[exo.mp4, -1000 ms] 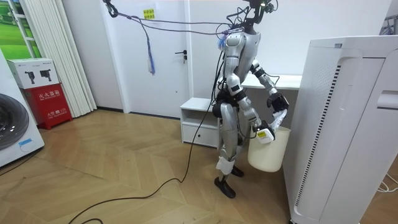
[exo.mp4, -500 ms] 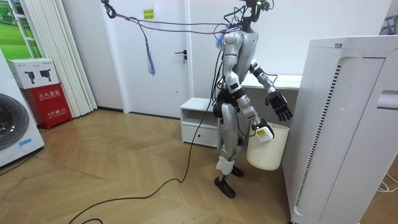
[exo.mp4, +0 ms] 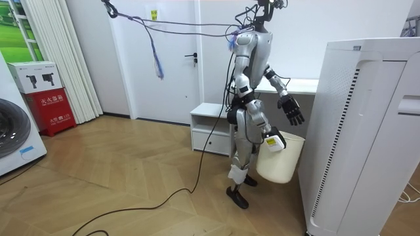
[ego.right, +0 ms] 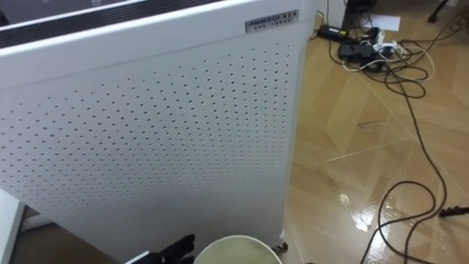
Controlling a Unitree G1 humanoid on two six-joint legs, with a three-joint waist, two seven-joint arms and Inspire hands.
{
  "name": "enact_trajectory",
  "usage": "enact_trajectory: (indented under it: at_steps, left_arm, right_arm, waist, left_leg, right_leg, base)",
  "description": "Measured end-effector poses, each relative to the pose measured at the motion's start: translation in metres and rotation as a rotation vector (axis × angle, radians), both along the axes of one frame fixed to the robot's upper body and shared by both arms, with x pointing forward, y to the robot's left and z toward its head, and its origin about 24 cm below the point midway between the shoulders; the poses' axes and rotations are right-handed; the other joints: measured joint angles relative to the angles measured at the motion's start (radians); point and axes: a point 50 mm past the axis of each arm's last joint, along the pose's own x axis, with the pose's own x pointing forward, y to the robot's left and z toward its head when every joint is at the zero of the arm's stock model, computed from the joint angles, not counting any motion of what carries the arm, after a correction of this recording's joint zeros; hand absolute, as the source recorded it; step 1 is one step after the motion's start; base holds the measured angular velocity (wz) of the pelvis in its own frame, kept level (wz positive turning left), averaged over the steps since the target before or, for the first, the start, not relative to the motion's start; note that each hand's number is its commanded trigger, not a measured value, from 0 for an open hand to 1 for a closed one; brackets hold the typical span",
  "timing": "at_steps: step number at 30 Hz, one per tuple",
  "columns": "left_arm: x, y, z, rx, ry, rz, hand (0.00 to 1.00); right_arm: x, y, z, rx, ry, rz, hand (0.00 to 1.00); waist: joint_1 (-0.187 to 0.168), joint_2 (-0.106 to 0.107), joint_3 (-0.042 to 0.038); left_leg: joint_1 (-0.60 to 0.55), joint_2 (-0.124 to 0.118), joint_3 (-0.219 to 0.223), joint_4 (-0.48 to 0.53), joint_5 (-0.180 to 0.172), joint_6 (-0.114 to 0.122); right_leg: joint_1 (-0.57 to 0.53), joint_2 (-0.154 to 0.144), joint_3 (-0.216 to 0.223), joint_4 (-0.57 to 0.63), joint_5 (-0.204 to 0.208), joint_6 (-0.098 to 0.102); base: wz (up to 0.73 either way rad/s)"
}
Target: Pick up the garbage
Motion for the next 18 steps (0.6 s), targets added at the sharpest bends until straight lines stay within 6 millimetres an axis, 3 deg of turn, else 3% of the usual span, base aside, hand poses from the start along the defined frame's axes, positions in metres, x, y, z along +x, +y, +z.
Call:
enact_trajectory:
  at_steps: [7, 9, 12, 15, 18]
  left_arm:
    - [-0.037, 0.030, -0.013, -0.013, 0.084, 0.187, 0.00]
    - [-0.054, 0.039, -0.025, -0.014, 0.142, 0.265, 0.00]
    - [-0.087, 0.054, -0.043, 0.000, 0.263, 0.449, 0.00]
    - [-0.121, 0.067, -0.060, 0.049, 0.389, 0.637, 0.00]
    - [-0.154, 0.073, -0.075, 0.125, 0.526, 0.775, 0.00]
  right_arm:
    - [-0.040, -0.022, -0.009, 0.028, 0.017, -0.173, 1.00]
    - [-0.052, -0.029, -0.012, 0.027, 0.034, -0.234, 1.00]
    - [-0.073, -0.037, -0.017, 0.017, 0.059, -0.338, 1.00]
    - [-0.092, -0.039, -0.024, 0.000, 0.090, -0.424, 1.00]
    - [-0.112, -0.039, -0.033, -0.027, 0.156, -0.475, 1.00]
  waist:
    - [-0.010, -0.022, -0.0137]
    - [-0.009, -0.029, -0.0122]
    - [-0.026, -0.037, -0.0219]
    - [-0.024, -0.058, -0.0151]
    - [-0.024, -0.066, -0.0139]
  left_leg:
    - [0.120, -0.001, 0.002, -0.065, 0.003, -0.003]
    - [0.160, 0.001, 0.012, -0.087, 0.003, -0.004]
    - [0.201, 0.002, 0.013, -0.106, 0.003, -0.004]
    - [0.240, 0.007, 0.022, -0.132, 0.002, -0.004]
    - [0.272, 0.012, 0.021, -0.151, 0.000, -0.006]
  right_leg:
    - [0.098, 0.004, -0.002, -0.025, -0.023, 0.006]
    - [0.132, 0.006, -0.002, -0.039, -0.026, 0.008]
    - [0.177, 0.011, -0.003, -0.063, -0.030, 0.014]
    - [0.207, 0.019, 0.003, -0.081, -0.031, 0.015]
    - [0.241, 0.031, 0.014, -0.101, -0.031, 0.016]
  base:
    - [0.00]
    - [-0.03]
    - [0.02]
    - [-0.05]
    - [-0.04]
